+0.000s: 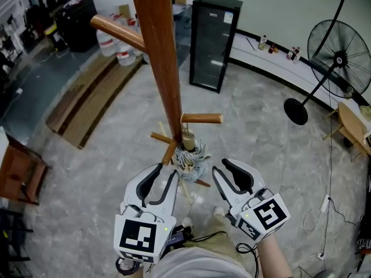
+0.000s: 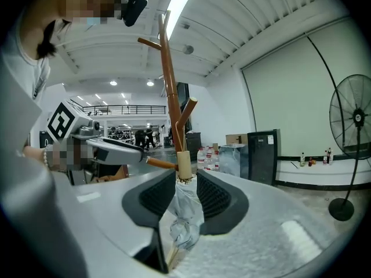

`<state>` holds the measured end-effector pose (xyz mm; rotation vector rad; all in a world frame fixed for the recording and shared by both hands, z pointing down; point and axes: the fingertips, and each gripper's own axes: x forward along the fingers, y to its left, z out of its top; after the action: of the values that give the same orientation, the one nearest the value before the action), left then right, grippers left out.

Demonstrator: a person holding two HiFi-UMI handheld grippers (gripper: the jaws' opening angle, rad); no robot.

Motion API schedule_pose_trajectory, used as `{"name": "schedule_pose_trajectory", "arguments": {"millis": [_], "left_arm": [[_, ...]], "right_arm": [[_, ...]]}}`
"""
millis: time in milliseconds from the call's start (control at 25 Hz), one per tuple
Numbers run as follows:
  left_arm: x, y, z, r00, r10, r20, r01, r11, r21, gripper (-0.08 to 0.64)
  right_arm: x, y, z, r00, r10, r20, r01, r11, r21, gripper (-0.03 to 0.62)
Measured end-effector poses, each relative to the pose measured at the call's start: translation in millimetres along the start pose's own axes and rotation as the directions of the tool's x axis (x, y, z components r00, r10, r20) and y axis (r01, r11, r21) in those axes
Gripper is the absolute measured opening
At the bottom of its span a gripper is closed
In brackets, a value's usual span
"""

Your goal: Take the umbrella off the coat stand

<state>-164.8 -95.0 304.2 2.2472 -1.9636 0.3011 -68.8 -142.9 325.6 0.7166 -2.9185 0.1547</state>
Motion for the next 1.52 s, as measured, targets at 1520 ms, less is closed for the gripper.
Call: {"name": "schedule_pose_trajectory", "arguments": {"millis": [1520], "left_arm": [[36.1,7.5,50.5,0.950,0.312,-0.021,-0.312,0.949,-0.041,0.123]], "right_arm": [[103.6,19.2,-17.1,0.881,0.457,-0.125,-0.472,0.868,-0.155,0.129]]}}
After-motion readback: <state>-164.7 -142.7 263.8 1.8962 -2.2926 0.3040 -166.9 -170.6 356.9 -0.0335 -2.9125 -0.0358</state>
